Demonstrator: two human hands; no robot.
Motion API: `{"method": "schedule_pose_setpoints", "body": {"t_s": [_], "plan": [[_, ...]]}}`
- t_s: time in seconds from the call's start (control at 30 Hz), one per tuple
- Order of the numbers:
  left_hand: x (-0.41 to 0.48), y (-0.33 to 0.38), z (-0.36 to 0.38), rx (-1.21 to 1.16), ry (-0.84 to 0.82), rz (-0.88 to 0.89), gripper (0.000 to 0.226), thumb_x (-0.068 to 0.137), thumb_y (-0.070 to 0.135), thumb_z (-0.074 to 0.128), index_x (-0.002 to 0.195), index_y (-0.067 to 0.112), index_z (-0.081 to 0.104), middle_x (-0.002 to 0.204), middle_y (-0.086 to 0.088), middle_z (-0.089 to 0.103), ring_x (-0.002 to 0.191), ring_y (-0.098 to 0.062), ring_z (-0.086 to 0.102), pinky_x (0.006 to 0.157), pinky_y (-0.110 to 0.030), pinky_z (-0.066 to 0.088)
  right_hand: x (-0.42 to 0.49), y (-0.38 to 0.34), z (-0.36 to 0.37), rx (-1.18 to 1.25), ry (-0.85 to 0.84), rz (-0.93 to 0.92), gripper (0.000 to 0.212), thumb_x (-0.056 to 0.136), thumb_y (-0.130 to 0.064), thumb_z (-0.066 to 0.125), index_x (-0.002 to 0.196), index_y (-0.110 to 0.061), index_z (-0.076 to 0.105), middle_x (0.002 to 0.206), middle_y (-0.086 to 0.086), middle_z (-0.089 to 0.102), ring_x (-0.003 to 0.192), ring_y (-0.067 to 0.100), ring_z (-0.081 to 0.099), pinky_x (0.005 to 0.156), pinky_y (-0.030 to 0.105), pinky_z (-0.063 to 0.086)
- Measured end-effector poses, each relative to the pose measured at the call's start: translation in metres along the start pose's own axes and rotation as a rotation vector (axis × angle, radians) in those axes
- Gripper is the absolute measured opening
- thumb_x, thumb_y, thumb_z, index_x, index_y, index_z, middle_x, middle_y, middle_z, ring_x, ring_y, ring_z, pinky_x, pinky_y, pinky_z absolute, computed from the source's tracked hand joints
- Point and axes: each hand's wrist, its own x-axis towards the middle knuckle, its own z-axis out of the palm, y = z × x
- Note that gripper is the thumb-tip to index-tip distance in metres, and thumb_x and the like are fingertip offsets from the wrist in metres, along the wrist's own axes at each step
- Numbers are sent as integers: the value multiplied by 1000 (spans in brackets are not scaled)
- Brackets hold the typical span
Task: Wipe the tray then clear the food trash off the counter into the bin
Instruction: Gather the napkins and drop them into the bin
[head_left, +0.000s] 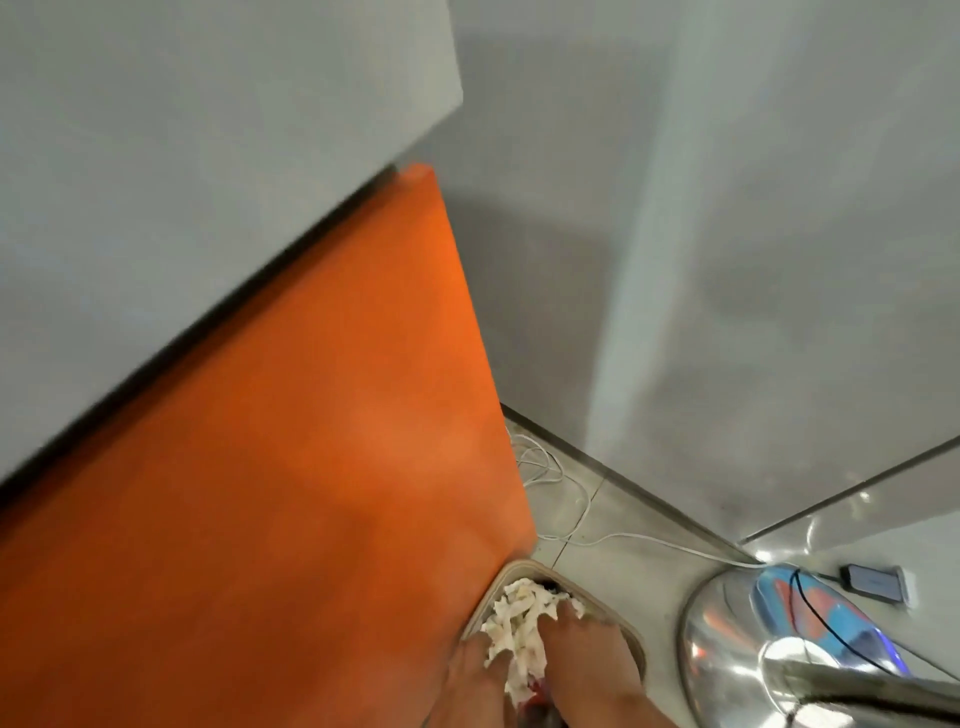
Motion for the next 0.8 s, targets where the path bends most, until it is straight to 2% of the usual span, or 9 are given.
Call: {"method": "schedule_pose_setpoints", "body": {"t_s": [0.07, 0.13, 0.2, 0.27, 0.37, 0.5, 0.57, 0.67, 0.8], "plan": [[-12, 85, -138, 87, -91, 144, 40, 57, 41, 49, 95, 51, 54, 97, 6, 57, 92, -17, 58, 75, -36, 52, -7, -7, -33, 62, -75, 6, 53, 2, -30, 84, 52, -22, 68, 50, 4, 57, 28, 18, 49, 26, 29, 37], [-27, 136, -209, -37, -47, 194, 37, 63, 38, 46, 100, 39, 51, 100, 4, 49, 90, -14, 49, 69, -20, 48, -14, -22, -76, 65, -31, 7, 55, 10, -39, 85, 62, -26, 69, 55, -1, 59, 32, 14, 51, 27, 28, 38], [-29, 159, -252, -33, -115, 217, 66, 40, 42, 58, 105, 38, 47, 101, 7, 43, 85, -10, 42, 64, -16, 48, -20, -34, -113, 64, 19, -58, 53, 22, -49, 83, 69, -29, 70, 60, -6, 60, 38, 10, 54, 31, 24, 41], [-38, 167, -267, -25, -38, 228, 87, 24, 41, 70, 107, 38, 45, 100, 11, 42, 85, -13, 43, 61, -12, 46, -31, -46, -152, 48, 59, -81, 39, 38, -51, 73, 72, -33, 69, 60, -8, 58, 42, 8, 56, 35, 22, 43], [-50, 212, -337, -67, -18, 309, 75, 46, 30, 69, 119, 31, 52, 113, 6, 55, 102, -13, 58, 81, -9, 42, -52, -61, -214, 47, 151, -124, 30, 62, -46, 47, 82, -33, 64, 70, -8, 60, 54, 12, 62, 45, 26, 48], [-65, 254, -412, -101, -42, 285, 57, 62, 23, 63, 119, 26, 57, 112, 4, 62, 105, -13, 62, 92, -8, 35, -76, -75, -295, 109, 43, -87, 44, 89, -41, 46, 130, -28, 45, 126, -4, 50, 114, 20, 54, 90, 31, 44], [-81, 281, -457, -175, -91, 295, 52, 80, 20, 55, 131, 25, 49, 127, 4, 51, 123, -13, 46, 101, -10, 26, -89, -82, -333, 135, 104, -103, 45, 89, -42, 48, 133, -30, 43, 127, -3, 50, 116, 19, 52, 91, 31, 44], [-99, 308, -514, -245, 2, 342, 51, 89, 13, 50, 138, 22, 42, 134, 5, 43, 128, -7, 37, 94, 4, 10, -107, -96, -387, 186, 217, -135, 41, 89, -42, 49, 128, -31, 48, 124, -3, 53, 112, 19, 55, 88, 32, 46], [-125, 335, -595, -360, 64, 356, 47, 90, 13, 52, 136, 21, 45, 134, 3, 47, 125, -8, 44, 103, -11, 28, -133, -123, -458, 253, 363, -192, 42, 90, -40, 52, 130, -28, 52, 125, -2, 55, 109, 19, 57, 86, 32, 46]]}}
